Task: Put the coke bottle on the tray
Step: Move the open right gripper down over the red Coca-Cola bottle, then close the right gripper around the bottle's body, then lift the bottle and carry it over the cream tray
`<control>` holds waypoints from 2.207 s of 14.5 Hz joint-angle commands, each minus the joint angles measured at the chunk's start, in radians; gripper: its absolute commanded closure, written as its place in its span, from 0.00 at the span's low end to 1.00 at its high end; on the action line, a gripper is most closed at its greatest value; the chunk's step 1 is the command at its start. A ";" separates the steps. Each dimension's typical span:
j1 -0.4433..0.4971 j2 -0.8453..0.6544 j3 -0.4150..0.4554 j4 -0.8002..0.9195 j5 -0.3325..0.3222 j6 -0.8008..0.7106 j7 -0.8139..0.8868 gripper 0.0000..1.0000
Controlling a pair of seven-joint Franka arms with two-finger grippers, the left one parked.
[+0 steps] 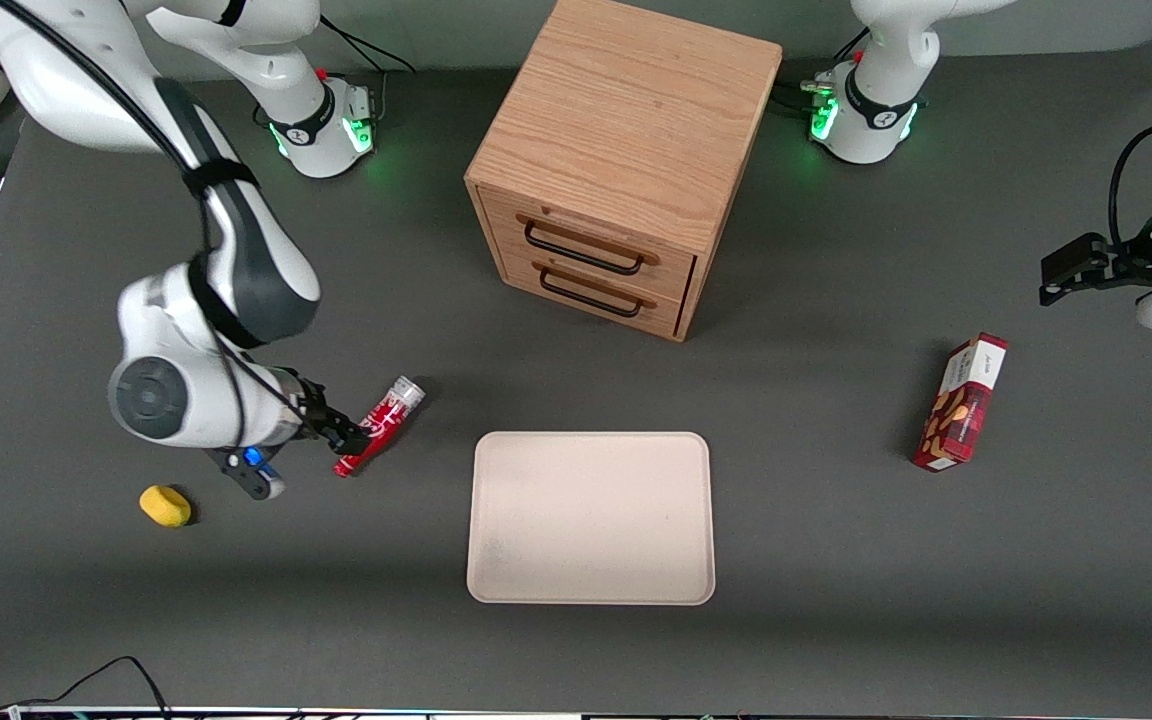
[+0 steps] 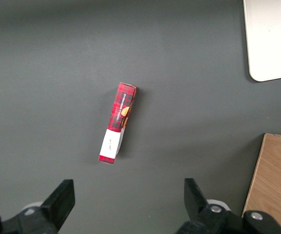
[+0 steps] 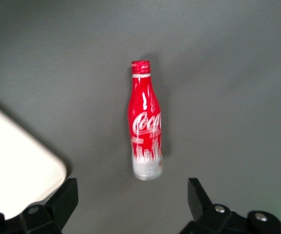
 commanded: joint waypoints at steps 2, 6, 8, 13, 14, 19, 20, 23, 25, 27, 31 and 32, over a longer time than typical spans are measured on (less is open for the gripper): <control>0.000 -0.002 0.004 -0.143 -0.040 0.172 0.050 0.00; 0.002 0.034 0.004 -0.195 -0.112 0.265 0.114 0.00; -0.001 0.051 0.004 -0.219 -0.124 0.328 0.116 0.00; 0.000 0.103 -0.002 -0.222 -0.135 0.397 0.128 0.00; 0.000 0.104 -0.002 -0.238 -0.152 0.416 0.128 0.00; 0.000 0.111 -0.009 -0.254 -0.163 0.445 0.125 0.81; 0.002 0.111 -0.009 -0.254 -0.164 0.443 0.124 1.00; 0.002 0.103 -0.006 -0.248 -0.190 0.440 0.116 1.00; 0.002 0.091 0.001 -0.245 -0.195 0.439 0.104 1.00; 0.002 0.036 0.005 -0.219 -0.195 0.370 0.050 1.00; 0.000 -0.052 0.051 -0.035 -0.181 0.070 -0.159 1.00; 0.000 -0.057 0.066 0.029 -0.180 0.008 -0.233 1.00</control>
